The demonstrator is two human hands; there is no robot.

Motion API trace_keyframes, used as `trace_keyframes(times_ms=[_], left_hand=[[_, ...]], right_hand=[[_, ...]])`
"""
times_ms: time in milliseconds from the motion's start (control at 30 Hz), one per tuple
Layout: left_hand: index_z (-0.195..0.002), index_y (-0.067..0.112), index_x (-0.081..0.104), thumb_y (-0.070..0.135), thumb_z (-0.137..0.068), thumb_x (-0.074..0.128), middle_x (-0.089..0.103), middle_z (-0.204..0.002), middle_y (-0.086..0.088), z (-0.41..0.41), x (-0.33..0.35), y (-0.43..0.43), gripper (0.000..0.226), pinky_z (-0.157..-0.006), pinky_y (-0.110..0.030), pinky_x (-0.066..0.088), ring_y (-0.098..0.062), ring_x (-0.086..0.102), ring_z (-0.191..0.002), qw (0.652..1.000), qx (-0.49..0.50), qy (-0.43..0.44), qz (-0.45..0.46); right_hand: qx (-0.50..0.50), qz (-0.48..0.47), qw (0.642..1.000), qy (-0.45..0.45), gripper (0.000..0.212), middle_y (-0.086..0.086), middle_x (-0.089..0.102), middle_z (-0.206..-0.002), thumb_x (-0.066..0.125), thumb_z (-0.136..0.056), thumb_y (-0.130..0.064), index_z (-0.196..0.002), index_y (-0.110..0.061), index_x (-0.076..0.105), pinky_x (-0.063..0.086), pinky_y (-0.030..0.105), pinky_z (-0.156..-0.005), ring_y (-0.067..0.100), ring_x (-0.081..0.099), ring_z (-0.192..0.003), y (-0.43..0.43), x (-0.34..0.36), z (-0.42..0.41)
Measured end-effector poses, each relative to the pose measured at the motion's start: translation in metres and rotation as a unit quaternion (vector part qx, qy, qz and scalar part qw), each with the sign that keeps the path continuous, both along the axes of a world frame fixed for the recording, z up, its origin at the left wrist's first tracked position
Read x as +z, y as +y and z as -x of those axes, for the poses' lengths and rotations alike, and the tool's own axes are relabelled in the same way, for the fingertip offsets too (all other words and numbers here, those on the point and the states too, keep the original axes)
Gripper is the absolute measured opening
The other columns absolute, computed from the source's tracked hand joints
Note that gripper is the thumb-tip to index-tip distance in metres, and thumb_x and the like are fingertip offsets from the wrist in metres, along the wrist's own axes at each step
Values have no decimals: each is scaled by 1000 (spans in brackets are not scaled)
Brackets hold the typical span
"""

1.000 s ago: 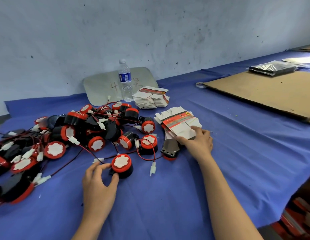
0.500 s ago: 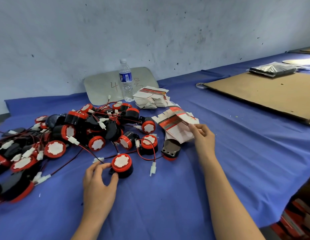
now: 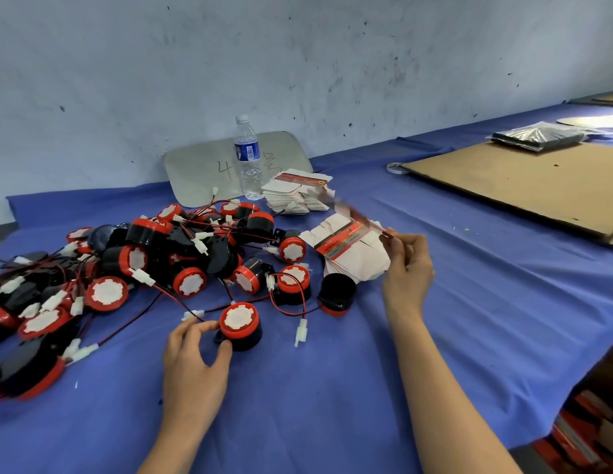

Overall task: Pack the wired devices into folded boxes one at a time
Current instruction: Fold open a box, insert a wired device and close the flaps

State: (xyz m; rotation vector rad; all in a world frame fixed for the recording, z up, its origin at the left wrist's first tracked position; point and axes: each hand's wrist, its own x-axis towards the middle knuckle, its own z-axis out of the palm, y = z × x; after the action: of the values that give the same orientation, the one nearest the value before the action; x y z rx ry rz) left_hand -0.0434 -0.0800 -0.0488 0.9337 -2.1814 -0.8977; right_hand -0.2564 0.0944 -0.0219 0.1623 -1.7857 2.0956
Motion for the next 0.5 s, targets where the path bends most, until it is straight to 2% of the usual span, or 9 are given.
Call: trace_keyframes(times_ms=[100, 167, 233, 300, 367, 433, 500], left_hand=[[-116, 15, 60, 8, -88, 67, 45, -140, -5, 0, 0, 1, 29, -111, -41, 29, -20, 31, -137, 1000, 1, 11, -3], [-123, 14, 56, 7, -87, 67, 43, -140, -6, 1, 1, 3, 38, -112, -41, 28, -21, 31, -136, 999, 10, 31, 3], [-131, 13, 50, 9, -86, 69, 39, -144, -8, 1, 3, 5, 49, -114, -44, 26, -24, 28, -138, 997, 31, 67, 29], [-139, 22, 42, 23, -87, 70, 35, -147, 2, -1, 7, 10, 59, -110, -39, 29, -20, 31, -138, 987, 35, 150, 42], [-142, 40, 32, 39, -88, 66, 33, -148, 15, -4, 15, 16, 64, -106, -28, 34, -7, 37, -135, 967, -4, 251, 43], [-145, 47, 20, 43, -84, 59, 32, -153, 14, -7, 19, 21, 72, -107, -19, 35, -4, 37, -137, 944, -58, 323, 24], [-142, 51, 20, 48, -83, 53, 42, -143, 29, -8, 21, 21, 67, -101, -10, 37, 7, 43, -129, 936, -67, 345, -24]], right_hand=[[58, 141, 988, -36, 20, 7, 72, -84, 46, -100, -7, -84, -18, 51, 54, 27, -73, 18, 71, -85, 1, 6, -1], [159, 276, 944, -82, 18, 10, 72, -76, 42, -102, -5, -87, -13, 47, 56, 22, -67, 20, 74, -82, 3, 10, -1], [249, 340, 901, -107, 18, 8, 71, -69, 40, -102, -1, -87, -9, 46, 57, 20, -69, 21, 74, -78, 3, 12, -3], [331, 323, 878, -125, 19, 6, 71, -69, 39, -101, 0, -85, -7, 47, 57, 20, -69, 21, 74, -74, -3, 15, -12], [405, 268, 861, -150, 16, 7, 69, -70, 41, -99, 0, -86, -5, 48, 58, 22, -65, 22, 73, -70, -15, 14, -26], [476, 183, 846, -154, 13, 11, 69, -69, 43, -98, -1, -88, -4, 50, 57, 22, -58, 22, 72, -63, -28, 12, -42], [530, 72, 836, -118, 13, 11, 69, -66, 42, -99, 0, -90, -4, 51, 54, 23, -50, 21, 69, -55, -37, 8, -58]])
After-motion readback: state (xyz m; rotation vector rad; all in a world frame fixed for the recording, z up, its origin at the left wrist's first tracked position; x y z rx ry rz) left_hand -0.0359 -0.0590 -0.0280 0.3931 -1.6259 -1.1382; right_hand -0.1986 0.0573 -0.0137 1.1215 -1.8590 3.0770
